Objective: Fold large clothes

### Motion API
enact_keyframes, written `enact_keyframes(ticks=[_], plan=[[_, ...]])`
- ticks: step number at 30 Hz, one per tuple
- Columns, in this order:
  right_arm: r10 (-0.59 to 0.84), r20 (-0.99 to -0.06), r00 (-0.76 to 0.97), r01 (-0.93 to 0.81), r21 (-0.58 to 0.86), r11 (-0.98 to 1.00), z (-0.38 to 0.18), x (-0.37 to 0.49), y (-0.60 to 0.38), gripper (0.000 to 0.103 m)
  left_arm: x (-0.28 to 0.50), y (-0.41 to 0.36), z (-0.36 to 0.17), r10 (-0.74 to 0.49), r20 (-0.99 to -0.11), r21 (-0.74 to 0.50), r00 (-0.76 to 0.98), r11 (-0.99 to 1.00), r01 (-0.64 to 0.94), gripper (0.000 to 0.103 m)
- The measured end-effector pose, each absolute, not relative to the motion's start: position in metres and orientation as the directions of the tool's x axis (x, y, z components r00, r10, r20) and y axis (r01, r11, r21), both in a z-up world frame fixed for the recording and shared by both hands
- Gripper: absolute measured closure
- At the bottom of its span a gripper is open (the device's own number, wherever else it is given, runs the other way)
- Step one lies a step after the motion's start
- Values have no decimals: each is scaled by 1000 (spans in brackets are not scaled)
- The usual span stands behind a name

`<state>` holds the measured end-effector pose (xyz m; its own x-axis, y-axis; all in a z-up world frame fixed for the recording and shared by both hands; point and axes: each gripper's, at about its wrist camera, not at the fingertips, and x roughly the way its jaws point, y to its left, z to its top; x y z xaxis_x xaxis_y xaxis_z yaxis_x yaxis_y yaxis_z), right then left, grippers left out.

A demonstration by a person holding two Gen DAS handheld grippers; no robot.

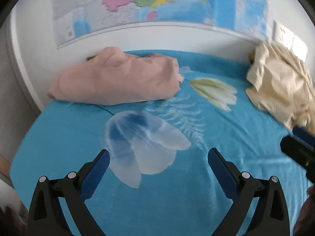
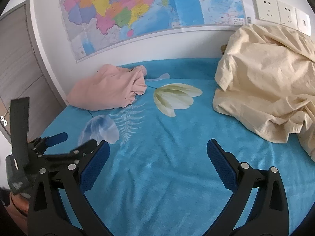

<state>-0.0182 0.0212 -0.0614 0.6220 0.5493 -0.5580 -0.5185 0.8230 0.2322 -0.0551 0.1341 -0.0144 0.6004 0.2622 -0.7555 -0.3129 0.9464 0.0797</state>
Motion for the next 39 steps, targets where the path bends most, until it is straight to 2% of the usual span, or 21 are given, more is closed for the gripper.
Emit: enact_keyframes(ticks=[2, 9, 13, 23, 39], plan=[[533, -554, 640, -506, 219, 834, -60, -20, 16, 6, -52, 127, -12, 224, -765, 70, 603, 961, -268, 6], [479, -524, 704, -449, 194, 872, -47, -25, -16, 6, -36, 99, 8, 167, -710, 53, 684, 981, -186, 6], [382, -516, 767, -368, 134, 920, -35, -29, -45, 6, -20, 70, 22, 71, -678, 6, 732, 996, -90, 6], [221, -483, 847, -210, 79, 975, -22, -38, -104, 5, 7, -8, 31, -64, -639, 6, 766, 996, 89, 6], [192, -520, 833, -156, 113, 981, -39, -30, -133, 5, 17, -26, 13, -107, -690, -39, 716, 993, 111, 6]])
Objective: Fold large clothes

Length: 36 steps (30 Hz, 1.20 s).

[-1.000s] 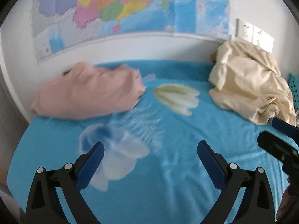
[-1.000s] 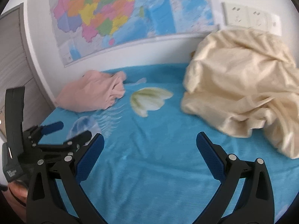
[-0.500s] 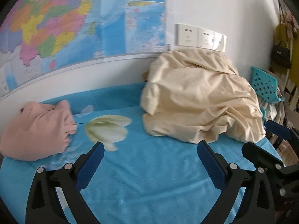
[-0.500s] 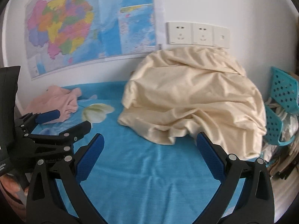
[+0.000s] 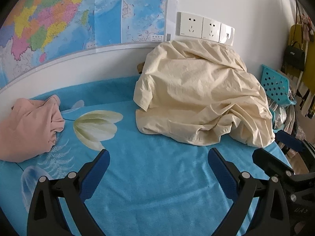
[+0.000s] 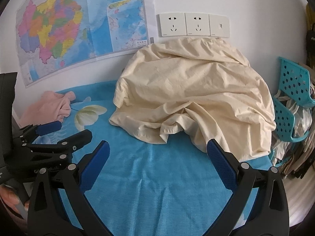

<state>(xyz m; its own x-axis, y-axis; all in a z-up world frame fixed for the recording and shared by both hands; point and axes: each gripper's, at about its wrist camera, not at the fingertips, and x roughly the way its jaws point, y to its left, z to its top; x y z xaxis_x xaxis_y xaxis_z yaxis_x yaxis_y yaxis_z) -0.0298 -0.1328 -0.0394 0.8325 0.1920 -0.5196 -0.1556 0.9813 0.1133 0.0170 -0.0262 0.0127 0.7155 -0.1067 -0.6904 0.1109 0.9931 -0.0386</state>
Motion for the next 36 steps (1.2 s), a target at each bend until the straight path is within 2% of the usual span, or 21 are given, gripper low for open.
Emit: enact_keyframes(ticks=[6, 11, 16, 17, 19, 21, 22, 31, 36], plan=[[197, -525, 828, -156, 122, 980, -42, -29, -134, 6, 15, -29, 10, -100, -690, -27, 717, 993, 113, 6], [208, -529, 823, -161, 134, 978, -44, -28, -135, 5, 17, -23, 3, -164, -732, -102, 662, 986, 132, 6], [215, -533, 818, -162, 144, 976, -45, -28, -135, 5, 10, -26, 2, -110, -724, -44, 681, 992, 114, 6], [216, -533, 818, -163, 145, 976, -45, -29, -134, 6, 9, -26, 3, -100, -719, -36, 688, 994, 106, 7], [214, -533, 819, -161, 144, 976, -45, -29, -135, 5, 4, -24, 7, -87, -692, -24, 717, 995, 97, 16], [214, -533, 819, -161, 144, 976, -45, -29, -134, 5, 6, -22, 9, -114, -701, -55, 704, 993, 106, 14], [214, -533, 819, -160, 145, 976, -45, -30, -134, 5, 6, -21, 9, -121, -705, -66, 699, 992, 106, 6], [210, -533, 819, -155, 147, 977, -45, -31, -134, 5, 8, -22, 1, -162, -743, -115, 650, 987, 114, 6], [214, -532, 819, -146, 166, 975, -45, -32, -139, 5, 4, -25, -5, -189, -727, -109, 660, 981, 161, 6]])
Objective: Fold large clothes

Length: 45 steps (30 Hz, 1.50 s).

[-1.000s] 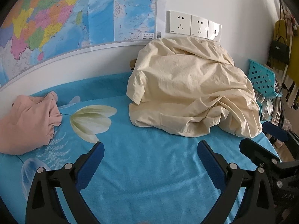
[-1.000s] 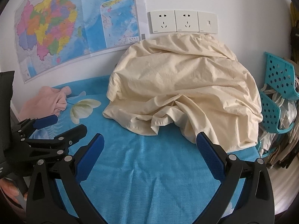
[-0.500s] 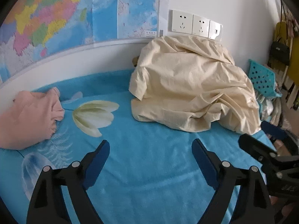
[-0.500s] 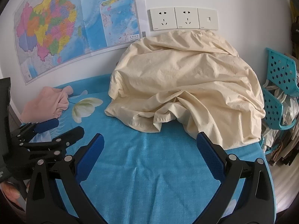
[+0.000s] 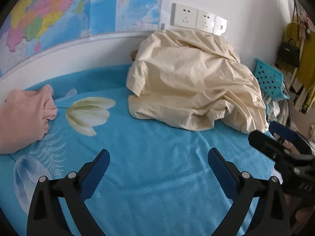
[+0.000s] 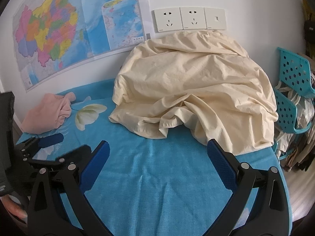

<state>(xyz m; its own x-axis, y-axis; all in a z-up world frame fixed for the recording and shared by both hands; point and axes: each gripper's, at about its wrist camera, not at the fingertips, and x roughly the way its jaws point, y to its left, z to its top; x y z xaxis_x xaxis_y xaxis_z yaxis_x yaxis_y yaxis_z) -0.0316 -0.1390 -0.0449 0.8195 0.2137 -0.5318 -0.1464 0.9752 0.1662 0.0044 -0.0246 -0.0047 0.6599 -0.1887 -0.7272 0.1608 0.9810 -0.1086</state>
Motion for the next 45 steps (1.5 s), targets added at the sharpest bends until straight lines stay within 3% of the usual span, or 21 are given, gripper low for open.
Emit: enact_keyframes(ticks=[3, 8, 21, 36, 45], plan=[[215, -527, 822, -136, 185, 973, -45, -32, -143, 5, 12, -22, -14, -246, -778, -182, 578, 969, 168, 6], [222, -526, 821, -129, 208, 970, -47, -31, -146, 5, 9, -26, -16, -171, -784, -99, 597, 984, 152, 6], [197, -595, 779, -85, 211, 974, -61, -25, -149, 5, 11, -17, -19, -154, -799, -109, 582, 988, 113, 6], [157, -734, 660, -112, 110, 988, -104, -1, -114, 5, 24, 9, -60, -15, -841, -59, 541, 996, -64, 6], [91, -773, 628, -128, 12, 992, -121, 11, -91, 4, 26, 1, -66, 60, -840, 32, 540, 998, -62, 5]])
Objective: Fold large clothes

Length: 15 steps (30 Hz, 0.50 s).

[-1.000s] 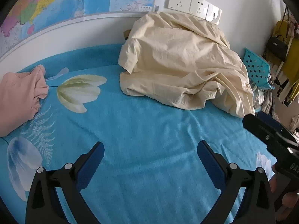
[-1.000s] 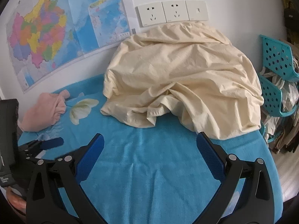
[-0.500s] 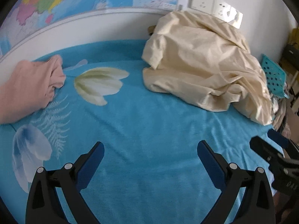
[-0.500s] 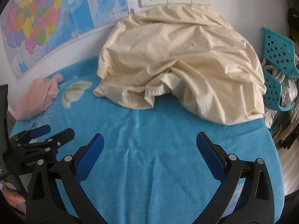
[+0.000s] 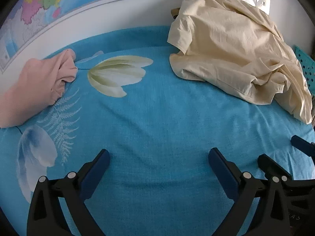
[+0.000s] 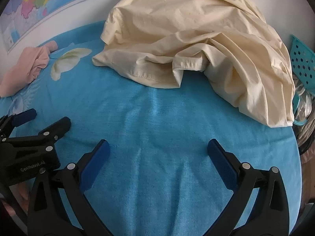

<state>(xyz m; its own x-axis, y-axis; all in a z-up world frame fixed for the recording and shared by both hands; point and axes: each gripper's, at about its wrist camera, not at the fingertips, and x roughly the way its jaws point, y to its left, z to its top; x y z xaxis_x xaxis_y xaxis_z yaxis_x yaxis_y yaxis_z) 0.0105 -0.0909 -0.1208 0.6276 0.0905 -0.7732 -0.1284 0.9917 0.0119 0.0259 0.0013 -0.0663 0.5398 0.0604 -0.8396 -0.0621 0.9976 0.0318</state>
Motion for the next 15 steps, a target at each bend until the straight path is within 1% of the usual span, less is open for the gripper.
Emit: enact_keyframes(ticks=[11, 13, 15], plan=[[80, -772, 631, -106, 16, 994, -120, 8, -91, 4, 25, 2, -68, 51, -841, 24, 539, 998, -57, 6], [107, -765, 635, -112, 45, 993, -118, 8, -91, 5, 24, 5, -66, 36, -841, 11, 540, 999, -49, 6], [180, -749, 638, -159, 101, 982, -113, 6, -89, 5, 21, 9, -64, 18, -836, -14, 549, 998, -55, 6]])
